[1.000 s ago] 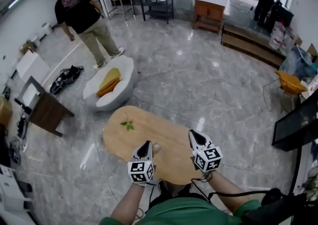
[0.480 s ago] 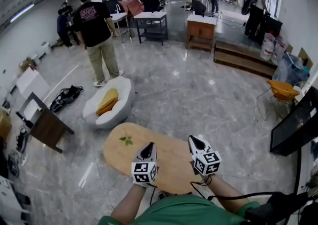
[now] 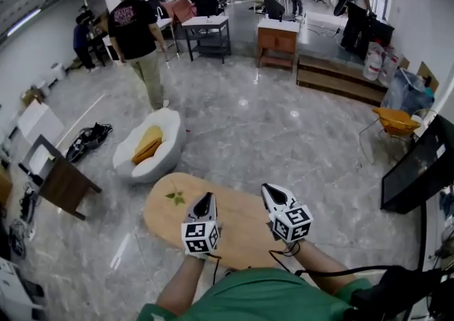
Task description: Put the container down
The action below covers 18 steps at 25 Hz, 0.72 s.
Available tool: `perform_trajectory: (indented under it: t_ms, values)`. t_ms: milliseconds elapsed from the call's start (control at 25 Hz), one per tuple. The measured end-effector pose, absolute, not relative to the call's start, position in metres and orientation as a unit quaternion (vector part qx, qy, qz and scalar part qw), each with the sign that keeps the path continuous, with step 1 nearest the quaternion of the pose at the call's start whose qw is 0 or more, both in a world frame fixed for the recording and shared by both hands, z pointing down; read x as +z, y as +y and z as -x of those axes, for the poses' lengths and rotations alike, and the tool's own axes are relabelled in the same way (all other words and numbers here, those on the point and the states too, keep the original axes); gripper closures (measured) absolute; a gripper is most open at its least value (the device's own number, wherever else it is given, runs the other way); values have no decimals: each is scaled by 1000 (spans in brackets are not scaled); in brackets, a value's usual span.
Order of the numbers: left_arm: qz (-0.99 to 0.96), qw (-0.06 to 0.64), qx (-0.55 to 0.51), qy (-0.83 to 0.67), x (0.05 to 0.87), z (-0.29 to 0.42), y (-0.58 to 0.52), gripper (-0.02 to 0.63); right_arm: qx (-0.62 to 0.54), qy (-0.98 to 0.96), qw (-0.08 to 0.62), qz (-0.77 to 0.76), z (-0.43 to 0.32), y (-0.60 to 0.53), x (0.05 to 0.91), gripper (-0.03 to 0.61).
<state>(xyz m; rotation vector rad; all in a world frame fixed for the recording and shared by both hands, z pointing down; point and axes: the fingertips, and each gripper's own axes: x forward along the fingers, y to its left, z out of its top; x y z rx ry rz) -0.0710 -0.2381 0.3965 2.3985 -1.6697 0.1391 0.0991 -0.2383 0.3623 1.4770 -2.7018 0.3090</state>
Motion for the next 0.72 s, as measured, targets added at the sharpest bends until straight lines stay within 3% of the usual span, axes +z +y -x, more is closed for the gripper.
perform_trajectory:
  t_ms: [720]
  values:
    - [-808, 113, 54, -576, 404, 75, -228, 576, 101, -879, 24, -464, -93, -229, 367, 565]
